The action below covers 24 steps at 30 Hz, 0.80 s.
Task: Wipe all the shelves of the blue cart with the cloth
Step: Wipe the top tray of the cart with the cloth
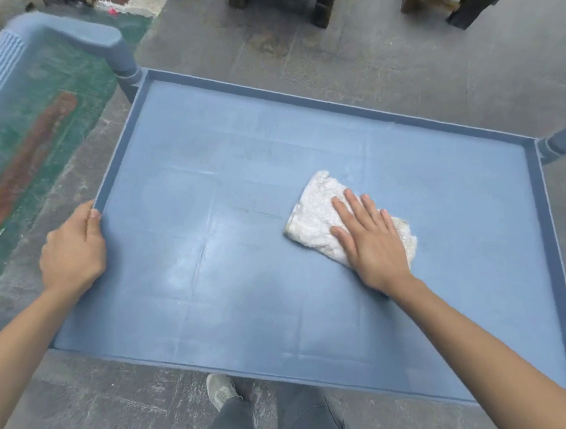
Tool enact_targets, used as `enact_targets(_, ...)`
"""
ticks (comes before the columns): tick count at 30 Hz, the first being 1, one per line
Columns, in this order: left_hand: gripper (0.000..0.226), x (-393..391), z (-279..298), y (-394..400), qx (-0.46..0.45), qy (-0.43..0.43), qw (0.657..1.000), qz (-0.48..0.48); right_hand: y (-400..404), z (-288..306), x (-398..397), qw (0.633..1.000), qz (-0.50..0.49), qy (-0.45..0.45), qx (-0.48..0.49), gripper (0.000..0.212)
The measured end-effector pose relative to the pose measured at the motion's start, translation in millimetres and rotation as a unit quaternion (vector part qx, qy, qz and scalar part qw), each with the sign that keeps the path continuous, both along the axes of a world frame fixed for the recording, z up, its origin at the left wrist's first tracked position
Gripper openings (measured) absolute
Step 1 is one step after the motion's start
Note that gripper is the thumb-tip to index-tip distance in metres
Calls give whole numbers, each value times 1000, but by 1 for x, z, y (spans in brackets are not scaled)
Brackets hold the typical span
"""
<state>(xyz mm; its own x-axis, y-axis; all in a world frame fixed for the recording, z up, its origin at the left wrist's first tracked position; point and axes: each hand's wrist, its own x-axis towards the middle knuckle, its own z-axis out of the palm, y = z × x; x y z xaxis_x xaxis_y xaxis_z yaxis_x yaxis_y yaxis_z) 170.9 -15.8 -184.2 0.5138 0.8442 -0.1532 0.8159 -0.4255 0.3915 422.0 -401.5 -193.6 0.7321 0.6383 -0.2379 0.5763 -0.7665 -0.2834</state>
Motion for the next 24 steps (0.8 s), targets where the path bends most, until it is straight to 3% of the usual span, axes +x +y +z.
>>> enact_targets(5,50,14,4,-6,11,38,998,51,-85,5,71,976,-219,-13,8,59)
enact_targets(8,63,47,9,-31,100,35,994,18,-104,3,94,958,-286,-27,10,60)
enact_targets(10,67,84,13,-60,119,14,992,-36,-101,0,97,954,-298,-40,12,60)
enact_targets(15,62,170,9,-117,70,-21,984,-164,-101,-7,96,952,-300,-53,22,61)
enact_targets(24,59,225,-12,-168,53,-16,952,-301,-101,-6,94,954,-296,-34,28,73)
